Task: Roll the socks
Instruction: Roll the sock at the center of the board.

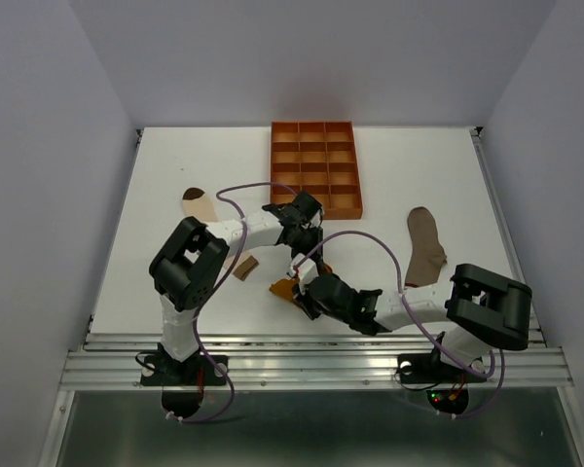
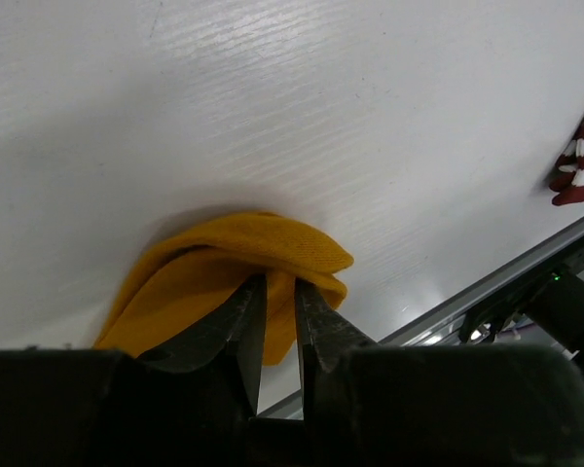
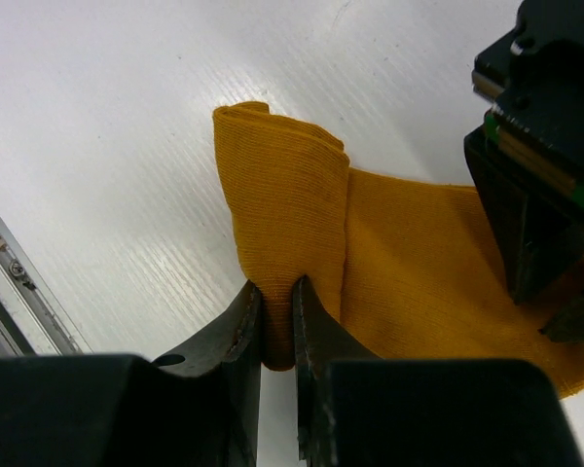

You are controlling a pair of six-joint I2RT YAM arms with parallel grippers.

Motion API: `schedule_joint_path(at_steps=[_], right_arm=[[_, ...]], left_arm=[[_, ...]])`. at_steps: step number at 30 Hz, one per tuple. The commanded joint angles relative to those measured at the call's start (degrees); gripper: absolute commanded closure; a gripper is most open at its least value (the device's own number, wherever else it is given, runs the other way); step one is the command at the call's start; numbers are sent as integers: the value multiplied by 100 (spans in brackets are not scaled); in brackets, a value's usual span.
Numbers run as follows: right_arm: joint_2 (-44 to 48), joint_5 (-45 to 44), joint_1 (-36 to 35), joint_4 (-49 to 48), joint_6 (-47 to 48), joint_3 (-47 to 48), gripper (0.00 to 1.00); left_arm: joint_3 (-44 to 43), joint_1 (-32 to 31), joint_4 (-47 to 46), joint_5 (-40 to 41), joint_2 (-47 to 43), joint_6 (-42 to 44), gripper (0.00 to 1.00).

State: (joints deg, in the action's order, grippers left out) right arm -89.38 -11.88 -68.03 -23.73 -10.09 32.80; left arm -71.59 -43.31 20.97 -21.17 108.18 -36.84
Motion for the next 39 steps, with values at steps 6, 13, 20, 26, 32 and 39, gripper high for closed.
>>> schedule_joint_path(at_steps=[6, 13, 20, 26, 32, 39], right_arm=[[-53, 318, 27, 123, -46, -203, 99], [0, 414, 132, 123, -309, -309, 99], [123, 968, 290, 131, -793, -406, 99], [106, 1530, 685, 114, -1399, -485, 99], [-535, 2558, 1318, 114, -1812, -239, 99], [-984, 3148, 1669, 403, -2269, 104, 99]], left_arm=[[163, -72, -41, 165, 326, 151, 72], [66, 6, 407, 1421, 485, -288, 72], [119, 262, 584, 2371, 310, -640, 73], [102, 350, 575, 2363, 344, -614, 74], [93, 350, 417, 2222, 353, -526, 75], [67, 367, 416, 2266, 274, -517, 75]])
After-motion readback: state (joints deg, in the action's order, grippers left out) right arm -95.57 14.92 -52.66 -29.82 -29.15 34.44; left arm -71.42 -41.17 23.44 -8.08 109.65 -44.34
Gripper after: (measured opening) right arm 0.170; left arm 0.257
